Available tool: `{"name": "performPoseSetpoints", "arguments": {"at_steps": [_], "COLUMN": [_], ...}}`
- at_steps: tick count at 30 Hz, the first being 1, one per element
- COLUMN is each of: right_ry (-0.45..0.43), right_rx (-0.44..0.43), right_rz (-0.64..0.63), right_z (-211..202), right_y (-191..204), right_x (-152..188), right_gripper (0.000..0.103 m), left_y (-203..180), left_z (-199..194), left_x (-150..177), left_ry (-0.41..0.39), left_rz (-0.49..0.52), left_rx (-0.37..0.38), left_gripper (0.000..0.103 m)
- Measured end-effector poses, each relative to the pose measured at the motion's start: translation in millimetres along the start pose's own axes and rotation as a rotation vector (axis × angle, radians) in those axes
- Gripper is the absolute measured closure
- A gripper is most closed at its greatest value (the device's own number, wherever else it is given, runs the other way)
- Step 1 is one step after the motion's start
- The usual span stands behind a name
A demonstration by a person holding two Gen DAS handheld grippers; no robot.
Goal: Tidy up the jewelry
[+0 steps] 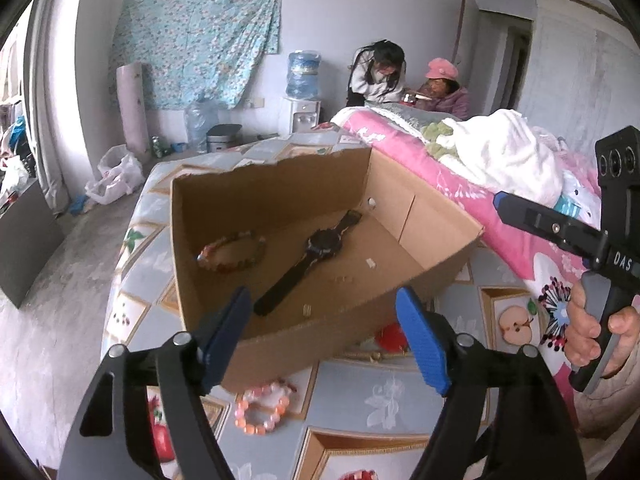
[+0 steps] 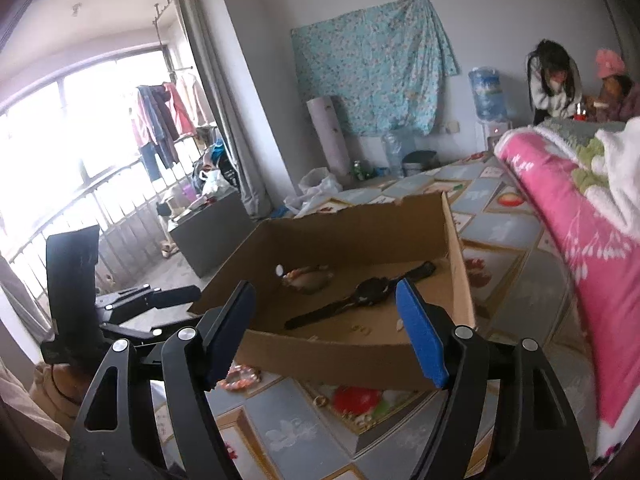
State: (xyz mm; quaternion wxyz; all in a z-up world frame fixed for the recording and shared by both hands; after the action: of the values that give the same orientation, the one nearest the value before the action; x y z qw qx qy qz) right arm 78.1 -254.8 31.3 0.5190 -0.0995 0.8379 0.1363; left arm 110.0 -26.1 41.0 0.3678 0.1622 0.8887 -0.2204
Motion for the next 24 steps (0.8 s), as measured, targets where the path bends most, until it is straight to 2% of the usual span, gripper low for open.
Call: {"name": "performPoseSetpoints", "arguments": {"at_steps": [8,24], "right_ry": [0.012,0.051], "right_rx": [-0.023,-0.07], "right_rz": [-0.013,-0.039], "right_z": [-3,-1], "right_y": [9,25], "right_x": [7,19], "right_gripper": [0.025,0.025], "left_y": [-3,-3], "left_z": [-6,3], "left_x": [22,41], "left_ry": [0.027,0.06], "left_rz": [0.006,-0.002], "left_rx": [-0.041,-0.078], "left_gripper": [0.024,0.023]}}
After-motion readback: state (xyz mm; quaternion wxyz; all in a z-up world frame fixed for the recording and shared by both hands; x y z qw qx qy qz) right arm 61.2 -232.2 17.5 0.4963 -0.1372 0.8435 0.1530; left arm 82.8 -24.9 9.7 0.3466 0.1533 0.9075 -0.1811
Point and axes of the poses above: each gripper's, at about its wrist camera, not at the fingertips, and z roughly the way its jaws point, y to its left, x to its underside, the point moved 4 cm from there along z, roughly the way its jaws point, and after that the axes turned 13 degrees about -z, right-handed, at the moved point
